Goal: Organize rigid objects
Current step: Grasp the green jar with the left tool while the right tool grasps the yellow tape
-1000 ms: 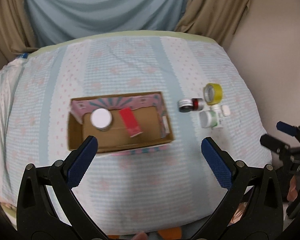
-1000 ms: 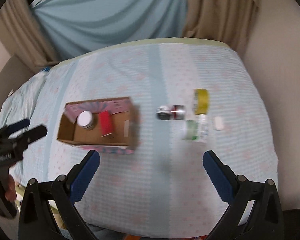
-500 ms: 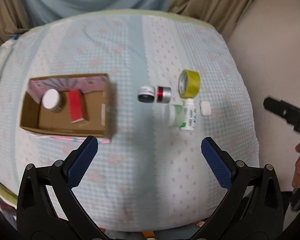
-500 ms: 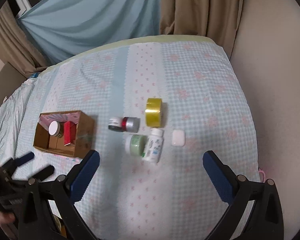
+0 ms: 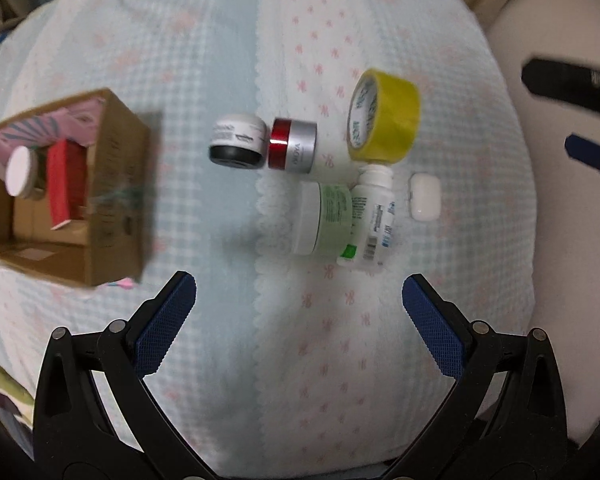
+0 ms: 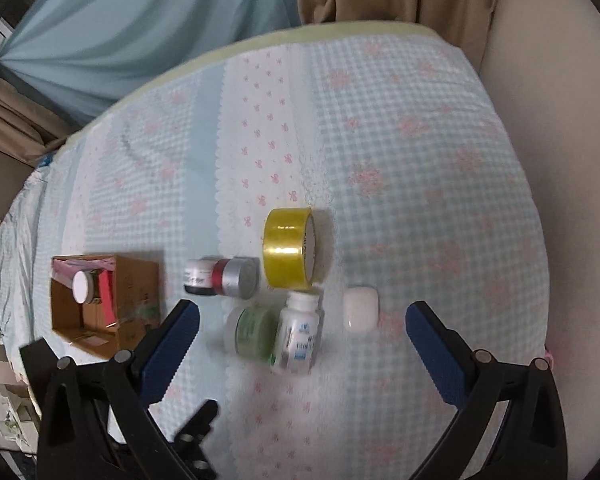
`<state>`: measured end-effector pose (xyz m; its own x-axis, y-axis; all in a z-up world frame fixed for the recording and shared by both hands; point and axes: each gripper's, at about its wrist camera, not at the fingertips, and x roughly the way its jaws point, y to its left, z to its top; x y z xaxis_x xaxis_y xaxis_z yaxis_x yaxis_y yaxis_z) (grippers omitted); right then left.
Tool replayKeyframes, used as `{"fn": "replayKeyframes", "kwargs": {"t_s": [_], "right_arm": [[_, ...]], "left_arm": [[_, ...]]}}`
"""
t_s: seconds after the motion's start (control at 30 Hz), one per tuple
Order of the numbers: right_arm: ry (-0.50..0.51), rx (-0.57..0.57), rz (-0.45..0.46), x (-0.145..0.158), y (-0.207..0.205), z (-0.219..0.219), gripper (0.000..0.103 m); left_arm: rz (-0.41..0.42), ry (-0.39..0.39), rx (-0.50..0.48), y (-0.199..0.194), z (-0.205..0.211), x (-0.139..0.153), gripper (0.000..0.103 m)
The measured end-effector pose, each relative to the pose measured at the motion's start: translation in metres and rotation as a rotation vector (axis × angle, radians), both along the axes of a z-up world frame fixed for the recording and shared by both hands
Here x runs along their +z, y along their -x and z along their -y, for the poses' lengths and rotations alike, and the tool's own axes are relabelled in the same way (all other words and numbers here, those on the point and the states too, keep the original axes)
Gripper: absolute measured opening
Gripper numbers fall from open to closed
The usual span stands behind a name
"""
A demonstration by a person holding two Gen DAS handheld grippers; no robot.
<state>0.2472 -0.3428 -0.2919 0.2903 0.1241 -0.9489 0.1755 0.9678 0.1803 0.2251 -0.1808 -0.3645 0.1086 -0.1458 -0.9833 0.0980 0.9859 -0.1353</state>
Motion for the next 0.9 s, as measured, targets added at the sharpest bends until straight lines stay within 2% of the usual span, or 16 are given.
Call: {"fn": "replayKeyframes", "kwargs": {"t_s": [0.17, 0.33, 0.37, 0.47, 0.63, 0.7, 0.77, 0.83, 0.9], "right_arm": [[0.003, 0.016, -0.058, -0.042, -0.035, -0.006, 0.103], [0.007, 0.027, -0.118, -0.083, -0.057, -0.011, 0.103], [0.001, 0.024, -0.125, -0.087, -0.06, -0.012, 0.103], [-0.013, 0.022, -0.148, -0.102, -0.069, -0.014, 0.103], [-0.003, 0.021, -0.177, -0.12, -0.08, -0.02, 0.103], [-0.012, 0.015, -0.188, -0.126, -0.084, -0.021, 0.102], [-0.009, 0.014, -0.195, -0.13, -0.087, -0.022, 0.099], [-0.006, 0.016, -0.204, -0.135, -0.089, -0.024, 0.092], [-0.013, 0.016, -0.214, -0.14, -0.09, -0.024, 0.081]], "left_arm": [[-0.039, 0.008, 0.004, -0.016, 0.012, -0.042, 0.098], [-0.05, 0.001, -0.006, -0.029, 0.018, -0.068, 0.091], [-0.057, -0.003, -0.007, -0.031, 0.019, -0.072, 0.088], [-0.091, -0.002, -0.008, -0.036, 0.021, -0.086, 0.087], [-0.097, -0.019, -0.013, -0.044, 0.026, -0.098, 0.085], [-0.104, -0.017, -0.014, -0.047, 0.027, -0.102, 0.076], [-0.117, -0.012, -0.016, -0.048, 0.03, -0.107, 0.071], [-0.128, 0.0, -0.018, -0.047, 0.032, -0.11, 0.064], [-0.136, 0.013, -0.032, -0.046, 0.038, -0.114, 0.047]]}}
